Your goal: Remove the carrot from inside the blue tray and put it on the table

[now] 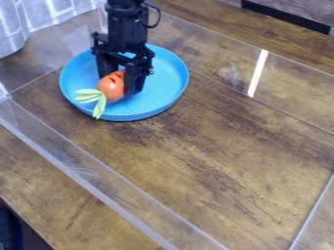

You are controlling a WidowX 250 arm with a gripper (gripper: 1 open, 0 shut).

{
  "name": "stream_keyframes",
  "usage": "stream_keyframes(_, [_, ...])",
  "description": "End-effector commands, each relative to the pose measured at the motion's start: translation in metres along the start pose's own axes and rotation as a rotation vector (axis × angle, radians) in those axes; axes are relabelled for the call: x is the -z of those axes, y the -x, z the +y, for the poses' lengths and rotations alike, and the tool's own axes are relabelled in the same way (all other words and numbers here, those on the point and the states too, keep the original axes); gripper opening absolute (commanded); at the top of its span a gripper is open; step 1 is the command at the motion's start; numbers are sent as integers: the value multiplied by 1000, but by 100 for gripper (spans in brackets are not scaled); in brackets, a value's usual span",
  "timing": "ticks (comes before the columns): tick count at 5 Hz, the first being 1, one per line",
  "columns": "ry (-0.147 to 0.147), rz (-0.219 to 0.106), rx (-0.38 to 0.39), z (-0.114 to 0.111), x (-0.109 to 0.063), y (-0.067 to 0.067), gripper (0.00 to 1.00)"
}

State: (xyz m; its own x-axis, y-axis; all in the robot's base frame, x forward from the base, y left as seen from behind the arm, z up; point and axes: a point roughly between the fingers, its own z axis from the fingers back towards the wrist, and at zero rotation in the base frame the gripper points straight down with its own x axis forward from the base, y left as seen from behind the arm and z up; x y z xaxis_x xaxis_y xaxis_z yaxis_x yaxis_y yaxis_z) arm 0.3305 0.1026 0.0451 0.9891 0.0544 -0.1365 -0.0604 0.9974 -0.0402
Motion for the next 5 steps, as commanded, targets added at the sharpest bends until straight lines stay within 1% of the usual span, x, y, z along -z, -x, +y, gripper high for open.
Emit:
stream_keyframes(1, [-19, -117, -16, 8, -40, -6, 0])
stream_keyframes(5, [9, -104, -25, 9, -35, -8, 0])
